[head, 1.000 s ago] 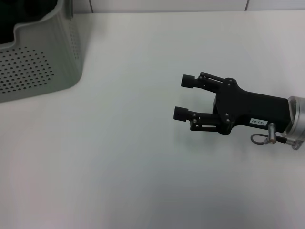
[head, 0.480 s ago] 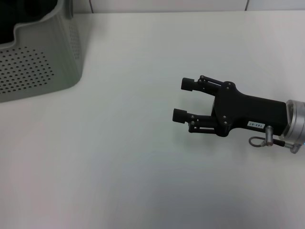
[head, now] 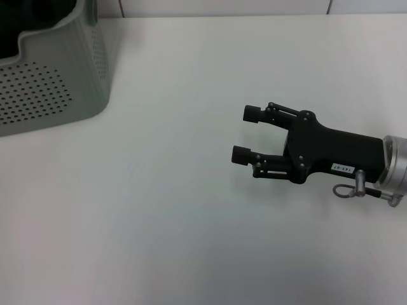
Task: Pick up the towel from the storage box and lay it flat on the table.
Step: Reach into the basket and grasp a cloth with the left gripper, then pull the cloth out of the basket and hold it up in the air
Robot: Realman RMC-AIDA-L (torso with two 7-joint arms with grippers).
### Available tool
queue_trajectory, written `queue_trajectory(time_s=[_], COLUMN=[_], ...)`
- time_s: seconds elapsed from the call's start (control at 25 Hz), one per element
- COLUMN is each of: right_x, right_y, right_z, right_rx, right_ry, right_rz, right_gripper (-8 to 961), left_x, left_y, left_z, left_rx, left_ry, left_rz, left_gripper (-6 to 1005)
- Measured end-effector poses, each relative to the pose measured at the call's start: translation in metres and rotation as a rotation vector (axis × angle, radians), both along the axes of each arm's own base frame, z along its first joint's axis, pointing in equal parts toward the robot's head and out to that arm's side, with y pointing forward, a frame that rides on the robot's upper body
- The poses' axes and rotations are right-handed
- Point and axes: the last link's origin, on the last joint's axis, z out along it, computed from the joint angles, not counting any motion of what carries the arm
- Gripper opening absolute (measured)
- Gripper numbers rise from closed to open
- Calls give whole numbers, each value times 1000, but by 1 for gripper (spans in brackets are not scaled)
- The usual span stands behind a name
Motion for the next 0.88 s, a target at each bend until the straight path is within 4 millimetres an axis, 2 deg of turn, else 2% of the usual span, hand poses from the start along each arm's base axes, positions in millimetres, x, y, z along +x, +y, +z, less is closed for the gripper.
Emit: queue_trajectory(time_s=[0.08,0.16,0.4,0.52,0.56,0.6,0.88], right_x=[0,1,3,7,7,8,2], right_y=[0,0,0,-1,-1,-1,-6], right_z=[0,1,6,12,15,18,49], right_rx=[2,3,31,66,80,92,156], right_ry=[2,3,29,52,63,73,194], right_rz=[-3,-6,-20,-28,-27,-24,76], right_gripper=[851,849,847,847,847,846,845], left_x=[1,3,17,32,32,47,71], left_y=[0,-2,-14,-31,-31,-52,-102], left_z=[0,0,9,18,18,25,30], left_rx=[3,7,43,80,80,107,51], left_ry=[-6,-25,-122,-175,-175,-239,-320], left_rz=[-4,-22,-170,-336,-336,-525,-959], left_gripper=[510,293,91,78,74,70,44])
